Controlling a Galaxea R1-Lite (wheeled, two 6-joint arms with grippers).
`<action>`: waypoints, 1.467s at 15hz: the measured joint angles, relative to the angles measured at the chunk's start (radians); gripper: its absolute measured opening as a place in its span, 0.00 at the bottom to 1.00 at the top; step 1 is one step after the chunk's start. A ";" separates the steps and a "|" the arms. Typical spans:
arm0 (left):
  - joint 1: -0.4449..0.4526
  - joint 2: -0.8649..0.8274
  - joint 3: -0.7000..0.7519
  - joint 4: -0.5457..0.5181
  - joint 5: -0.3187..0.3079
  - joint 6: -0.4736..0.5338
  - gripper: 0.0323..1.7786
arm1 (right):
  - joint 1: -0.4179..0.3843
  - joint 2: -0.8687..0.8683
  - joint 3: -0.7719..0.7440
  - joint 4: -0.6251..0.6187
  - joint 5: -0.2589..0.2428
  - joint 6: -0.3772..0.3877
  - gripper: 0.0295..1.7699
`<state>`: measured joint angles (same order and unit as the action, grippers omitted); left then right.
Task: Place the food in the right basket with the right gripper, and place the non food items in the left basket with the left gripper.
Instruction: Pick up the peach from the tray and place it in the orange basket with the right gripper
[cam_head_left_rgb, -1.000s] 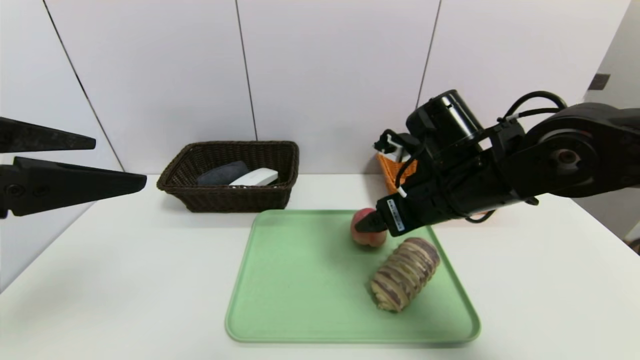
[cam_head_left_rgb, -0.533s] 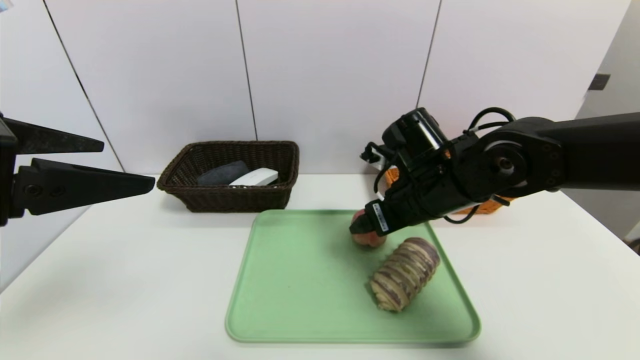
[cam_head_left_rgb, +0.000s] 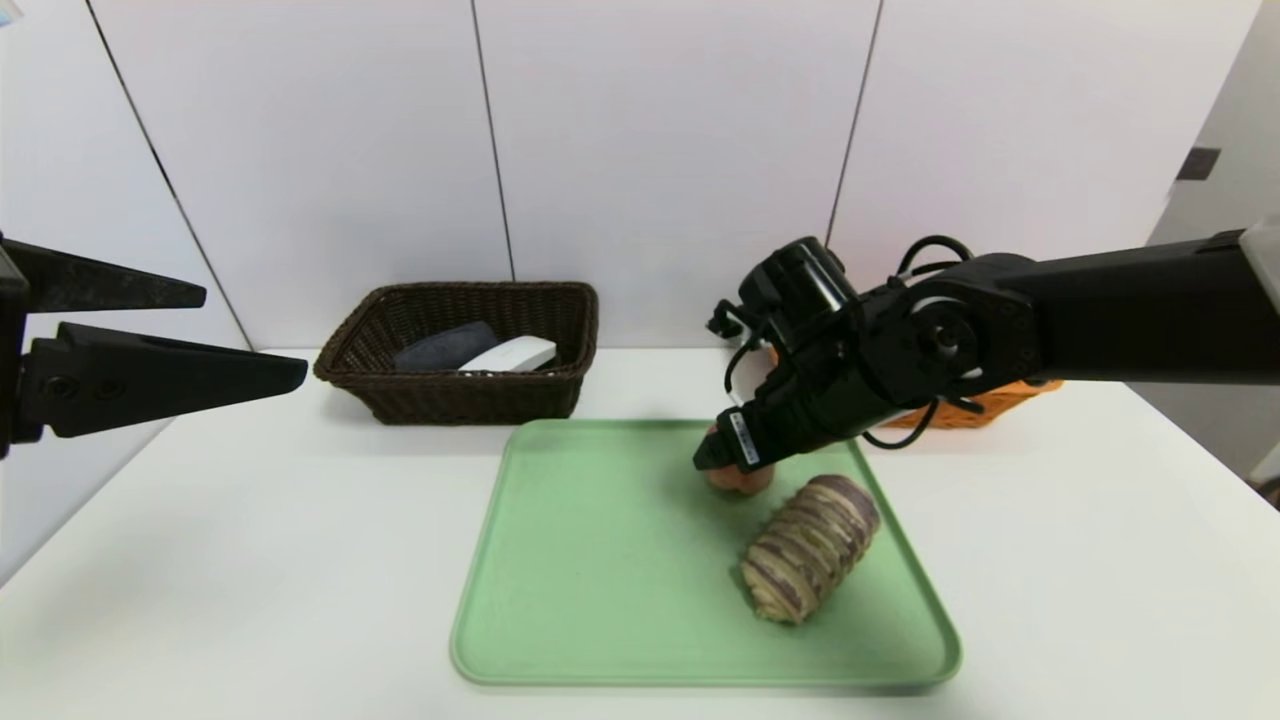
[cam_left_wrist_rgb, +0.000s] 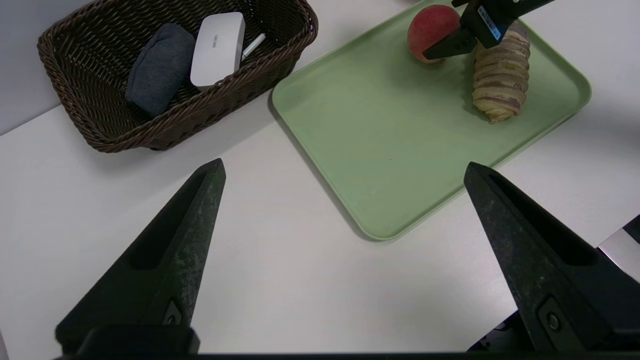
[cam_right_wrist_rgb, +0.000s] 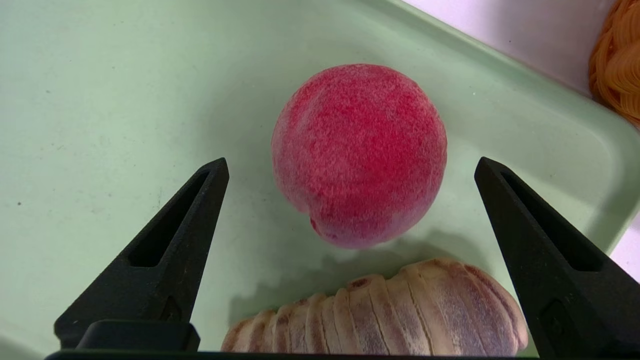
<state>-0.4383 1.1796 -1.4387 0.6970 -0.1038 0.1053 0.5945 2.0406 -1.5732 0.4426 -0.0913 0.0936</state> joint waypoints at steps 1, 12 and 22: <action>0.000 -0.001 0.000 0.000 0.000 0.000 0.95 | -0.001 0.011 -0.007 0.000 0.000 0.000 0.96; 0.000 -0.006 0.004 0.003 0.000 0.000 0.95 | -0.009 0.080 -0.053 0.003 0.003 -0.002 0.66; 0.000 -0.011 0.003 0.003 0.001 0.000 0.95 | 0.001 -0.056 -0.033 0.004 0.017 -0.003 0.62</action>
<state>-0.4381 1.1689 -1.4355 0.7000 -0.1028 0.1053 0.5955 1.9845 -1.6062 0.4468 -0.0745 0.0904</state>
